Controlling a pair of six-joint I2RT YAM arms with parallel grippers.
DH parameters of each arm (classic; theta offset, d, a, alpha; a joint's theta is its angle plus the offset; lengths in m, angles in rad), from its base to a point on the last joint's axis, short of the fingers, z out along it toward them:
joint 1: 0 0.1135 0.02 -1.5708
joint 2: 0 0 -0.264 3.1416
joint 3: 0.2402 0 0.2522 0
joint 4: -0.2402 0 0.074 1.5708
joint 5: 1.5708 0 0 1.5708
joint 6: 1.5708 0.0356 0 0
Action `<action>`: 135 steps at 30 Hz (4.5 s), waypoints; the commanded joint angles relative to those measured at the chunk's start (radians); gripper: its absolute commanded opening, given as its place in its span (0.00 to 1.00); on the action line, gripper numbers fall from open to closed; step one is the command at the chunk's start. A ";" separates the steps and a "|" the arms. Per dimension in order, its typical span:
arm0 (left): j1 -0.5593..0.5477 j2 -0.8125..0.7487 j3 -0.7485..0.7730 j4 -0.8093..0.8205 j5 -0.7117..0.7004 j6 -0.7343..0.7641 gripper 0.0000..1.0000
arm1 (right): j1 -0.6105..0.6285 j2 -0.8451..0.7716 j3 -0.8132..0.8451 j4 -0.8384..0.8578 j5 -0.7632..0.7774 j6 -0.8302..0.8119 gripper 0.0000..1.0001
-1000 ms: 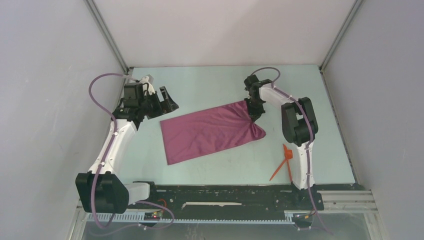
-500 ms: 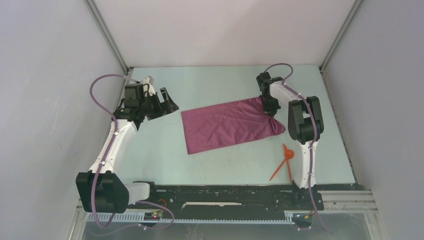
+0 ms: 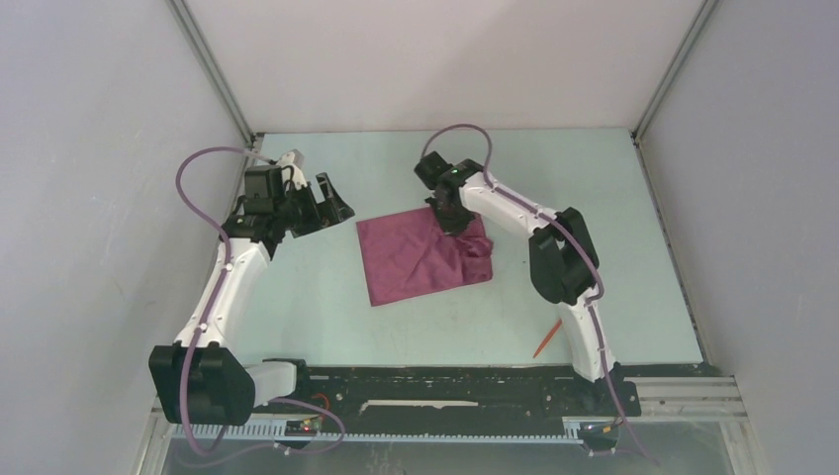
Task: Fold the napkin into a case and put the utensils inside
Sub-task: Pick up the rectangle-folded napkin from the center of the board, then fold the rectangle-folded napkin at the center of the board, then smooth out the square-folded napkin at the center of the board.
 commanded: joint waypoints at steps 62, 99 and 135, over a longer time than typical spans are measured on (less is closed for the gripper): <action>0.020 -0.045 0.002 0.051 0.067 -0.021 0.94 | 0.193 0.328 0.427 0.074 -0.548 0.190 0.00; 0.037 0.489 0.124 0.001 0.078 -0.073 0.51 | -0.088 -0.541 -0.769 0.579 -0.704 0.290 0.72; -0.020 0.785 0.335 0.036 0.030 -0.075 0.13 | -0.196 -0.584 -1.007 0.791 -0.832 0.307 0.71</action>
